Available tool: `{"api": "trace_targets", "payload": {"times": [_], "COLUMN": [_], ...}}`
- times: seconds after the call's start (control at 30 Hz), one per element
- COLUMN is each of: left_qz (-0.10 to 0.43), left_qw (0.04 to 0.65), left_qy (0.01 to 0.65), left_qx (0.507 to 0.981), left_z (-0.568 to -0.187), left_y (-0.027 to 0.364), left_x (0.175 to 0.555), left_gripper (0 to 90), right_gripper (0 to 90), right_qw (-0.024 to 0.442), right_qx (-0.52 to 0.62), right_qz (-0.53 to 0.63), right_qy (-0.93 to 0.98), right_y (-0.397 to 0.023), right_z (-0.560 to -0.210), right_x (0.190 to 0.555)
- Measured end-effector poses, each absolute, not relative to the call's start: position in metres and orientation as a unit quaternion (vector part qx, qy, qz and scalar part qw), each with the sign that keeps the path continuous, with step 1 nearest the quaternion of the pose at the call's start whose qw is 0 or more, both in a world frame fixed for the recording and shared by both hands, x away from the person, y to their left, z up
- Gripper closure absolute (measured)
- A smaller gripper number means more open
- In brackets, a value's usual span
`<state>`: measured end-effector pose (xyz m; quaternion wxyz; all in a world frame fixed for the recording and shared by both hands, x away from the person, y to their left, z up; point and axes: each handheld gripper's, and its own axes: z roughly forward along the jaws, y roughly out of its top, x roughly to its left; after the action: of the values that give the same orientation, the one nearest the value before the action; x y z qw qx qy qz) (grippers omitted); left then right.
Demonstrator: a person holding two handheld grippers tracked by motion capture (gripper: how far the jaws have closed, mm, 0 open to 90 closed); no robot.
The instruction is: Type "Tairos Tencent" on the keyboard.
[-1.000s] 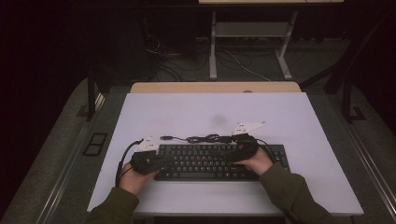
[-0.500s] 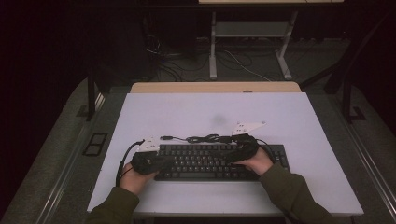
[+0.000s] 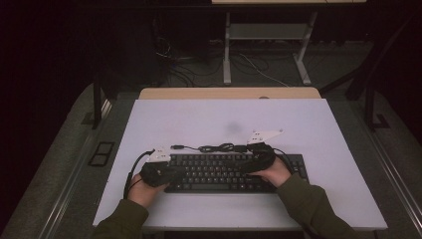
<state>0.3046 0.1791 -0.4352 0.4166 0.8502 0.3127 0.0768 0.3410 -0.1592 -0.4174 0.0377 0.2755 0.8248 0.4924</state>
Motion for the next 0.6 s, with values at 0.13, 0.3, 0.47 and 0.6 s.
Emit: {"api": "trace_targets", "payload": {"times": [0.13,0.3,0.47,0.6], "left_qz": [0.072,0.073,0.074,0.077], "left_qw": [0.412,0.411,0.417,0.416], "left_qy": [0.312,0.312,0.311,0.309], "left_qx": [0.853,0.854,0.851,0.852], "left_z": [-0.437,-0.4366,-0.4341,-0.432], "left_y": [0.1783,0.1777,0.1779,0.1765], "left_x": [0.3046,0.3046,0.3045,0.3037], "left_gripper": [89.0,89.0,89.0,89.0], "right_gripper": [27.6,27.6,27.6,27.6], "right_qw": [0.038,0.038,0.038,0.041], "right_qx": [0.276,0.276,0.276,0.275], "right_qz": [0.492,0.492,0.493,0.495], "right_qy": [0.825,0.825,0.824,0.823], "right_y": [-0.159,-0.1591,-0.1593,-0.1597], "right_z": [-0.4176,-0.4176,-0.4172,-0.4175], "right_x": [0.3411,0.341,0.341,0.3418]}}
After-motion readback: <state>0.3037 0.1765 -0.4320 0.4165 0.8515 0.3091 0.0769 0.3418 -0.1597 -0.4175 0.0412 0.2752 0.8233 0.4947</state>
